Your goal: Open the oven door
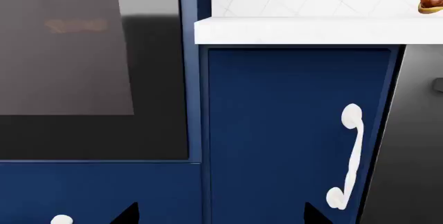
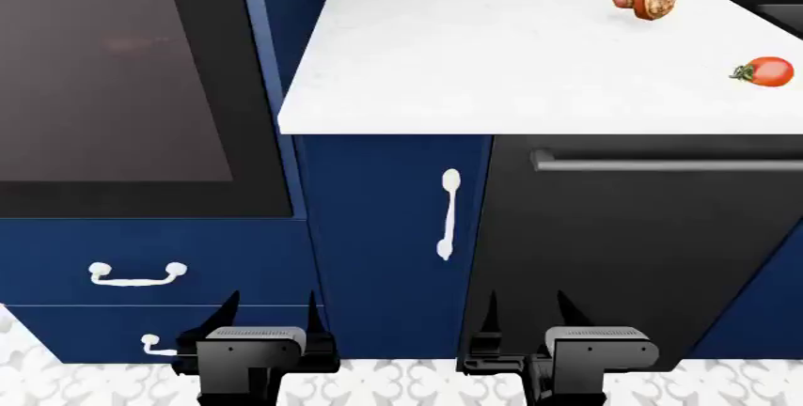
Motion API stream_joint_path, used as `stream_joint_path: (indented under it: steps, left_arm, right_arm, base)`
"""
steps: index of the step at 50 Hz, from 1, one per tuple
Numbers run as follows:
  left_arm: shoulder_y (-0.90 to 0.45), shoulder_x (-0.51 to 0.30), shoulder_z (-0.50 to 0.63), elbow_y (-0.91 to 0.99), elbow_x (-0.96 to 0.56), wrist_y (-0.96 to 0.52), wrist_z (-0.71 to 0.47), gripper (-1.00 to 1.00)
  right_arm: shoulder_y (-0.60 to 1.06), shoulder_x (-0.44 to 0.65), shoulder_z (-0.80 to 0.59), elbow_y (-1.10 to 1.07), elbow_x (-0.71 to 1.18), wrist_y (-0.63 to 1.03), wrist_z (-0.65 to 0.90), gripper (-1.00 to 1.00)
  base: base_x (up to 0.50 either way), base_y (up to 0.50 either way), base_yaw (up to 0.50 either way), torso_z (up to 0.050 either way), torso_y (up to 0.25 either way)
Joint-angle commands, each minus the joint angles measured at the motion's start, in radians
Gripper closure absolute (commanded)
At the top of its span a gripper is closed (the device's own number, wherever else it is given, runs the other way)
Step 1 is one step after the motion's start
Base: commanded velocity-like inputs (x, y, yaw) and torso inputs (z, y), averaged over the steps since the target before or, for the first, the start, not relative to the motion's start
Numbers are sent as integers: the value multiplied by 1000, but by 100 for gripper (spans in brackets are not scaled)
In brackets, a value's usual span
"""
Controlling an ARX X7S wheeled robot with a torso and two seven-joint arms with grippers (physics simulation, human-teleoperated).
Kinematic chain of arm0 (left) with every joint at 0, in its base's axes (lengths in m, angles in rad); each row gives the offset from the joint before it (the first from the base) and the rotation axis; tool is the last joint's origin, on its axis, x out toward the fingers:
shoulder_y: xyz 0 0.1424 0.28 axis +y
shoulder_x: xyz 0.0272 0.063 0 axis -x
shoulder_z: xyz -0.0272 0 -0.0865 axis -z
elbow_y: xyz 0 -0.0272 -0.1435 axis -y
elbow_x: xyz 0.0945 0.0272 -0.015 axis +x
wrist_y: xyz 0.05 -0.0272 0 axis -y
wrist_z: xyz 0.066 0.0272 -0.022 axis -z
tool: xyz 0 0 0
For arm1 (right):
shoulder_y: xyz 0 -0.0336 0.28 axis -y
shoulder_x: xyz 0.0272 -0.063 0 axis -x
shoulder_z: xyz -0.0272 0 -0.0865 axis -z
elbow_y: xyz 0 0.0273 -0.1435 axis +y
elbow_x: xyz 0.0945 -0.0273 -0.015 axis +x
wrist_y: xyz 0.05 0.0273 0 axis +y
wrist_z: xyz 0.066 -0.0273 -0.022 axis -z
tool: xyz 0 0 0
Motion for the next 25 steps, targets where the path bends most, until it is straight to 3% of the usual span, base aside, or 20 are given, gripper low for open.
stream_joint_path:
  steps: [1,6,25]
  left_arm:
    - [6,-15,20,-1,-10,14,-22,-100]
    - [21,-31,45,7,-15,37,-59,-100]
    - [34,-67,86,46,-42,28,-107,-100]
  right_arm:
    - [-5,16,-18,-6,14,5,22,-100]
    - [-28,37,-20,-39,58,31,34,-100]
    - [-30,78,-86,-61,55,57,61,-100]
  base:
    - [0,0,0,0,0]
    - [0,0,0,0,0]
    - [65,500,0,0,0]
